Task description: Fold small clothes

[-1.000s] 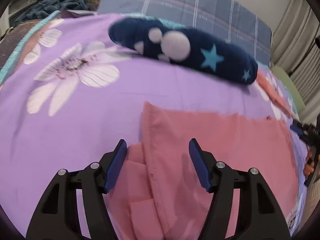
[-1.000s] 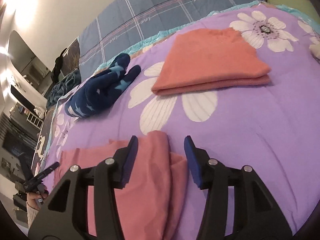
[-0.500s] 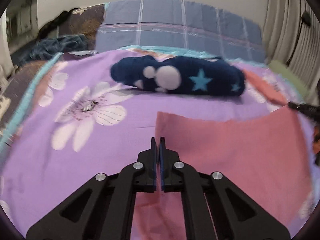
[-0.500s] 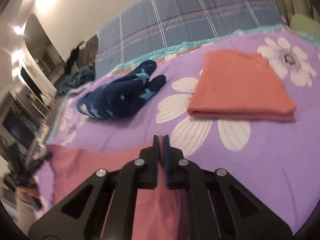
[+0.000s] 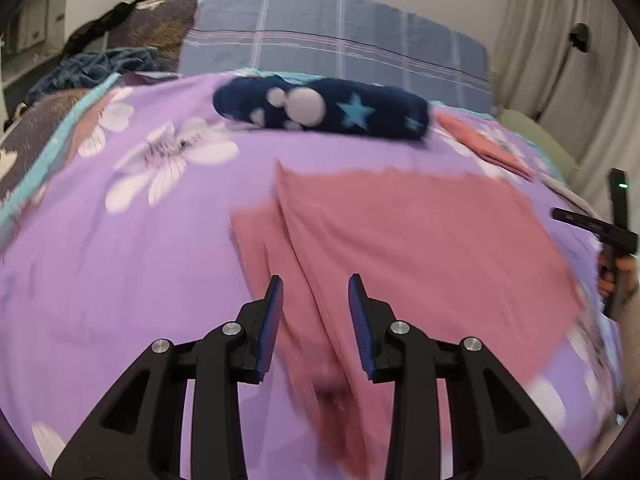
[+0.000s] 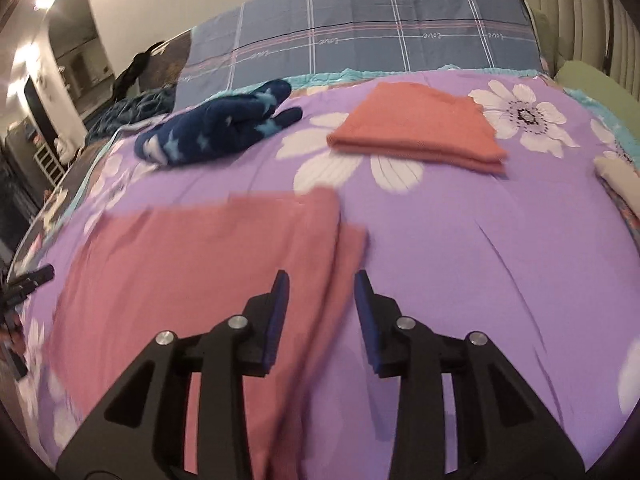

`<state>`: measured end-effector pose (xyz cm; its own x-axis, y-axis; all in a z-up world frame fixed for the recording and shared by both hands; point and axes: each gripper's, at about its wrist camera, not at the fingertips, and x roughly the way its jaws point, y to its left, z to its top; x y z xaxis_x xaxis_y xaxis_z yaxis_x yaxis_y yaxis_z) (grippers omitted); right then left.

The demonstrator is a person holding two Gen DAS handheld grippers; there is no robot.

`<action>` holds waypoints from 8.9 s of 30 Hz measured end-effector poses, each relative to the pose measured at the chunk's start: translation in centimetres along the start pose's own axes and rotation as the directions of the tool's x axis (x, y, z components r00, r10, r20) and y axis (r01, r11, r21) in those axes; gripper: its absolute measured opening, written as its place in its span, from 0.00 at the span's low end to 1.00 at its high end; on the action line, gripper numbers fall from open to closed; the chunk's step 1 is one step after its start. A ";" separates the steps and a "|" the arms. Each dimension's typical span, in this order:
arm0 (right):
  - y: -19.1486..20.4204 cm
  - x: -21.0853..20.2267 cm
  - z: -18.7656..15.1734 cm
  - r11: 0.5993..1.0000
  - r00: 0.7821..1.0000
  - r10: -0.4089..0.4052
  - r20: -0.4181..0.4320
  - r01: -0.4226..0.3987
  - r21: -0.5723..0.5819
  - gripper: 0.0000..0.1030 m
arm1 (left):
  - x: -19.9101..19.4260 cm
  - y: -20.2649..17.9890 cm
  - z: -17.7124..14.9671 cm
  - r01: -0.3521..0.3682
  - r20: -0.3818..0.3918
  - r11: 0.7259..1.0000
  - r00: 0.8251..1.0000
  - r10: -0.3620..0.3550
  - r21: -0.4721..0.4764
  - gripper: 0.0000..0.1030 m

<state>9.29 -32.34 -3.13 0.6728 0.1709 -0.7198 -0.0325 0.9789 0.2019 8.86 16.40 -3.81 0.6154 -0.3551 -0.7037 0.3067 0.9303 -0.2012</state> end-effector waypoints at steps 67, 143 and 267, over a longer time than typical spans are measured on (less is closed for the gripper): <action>-7.4 -1.8 -1.8 0.901 0.940 0.336 -0.056 -0.304 0.310 0.40 | 9.2 -33.8 -6.4 0.339 -0.221 0.800 0.939 -0.262 0.495 0.03; 14.6 -10.3 -8.0 0.890 0.976 0.217 0.025 -0.188 -0.416 0.56 | -6.7 1.2 -5.8 -0.156 0.197 0.973 0.962 0.189 -0.171 0.33; 40.0 1.7 -17.2 0.618 0.999 -0.020 0.034 0.039 -0.785 0.45 | 14.1 10.6 3.8 0.422 0.084 0.809 0.900 -0.427 -0.408 0.13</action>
<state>-3.58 8.98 -7.66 0.6979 0.1471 -0.7010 -0.5743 0.6997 -0.4249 23.56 20.87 -13.25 0.4841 -0.7249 -0.4901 0.2116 0.6404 -0.7383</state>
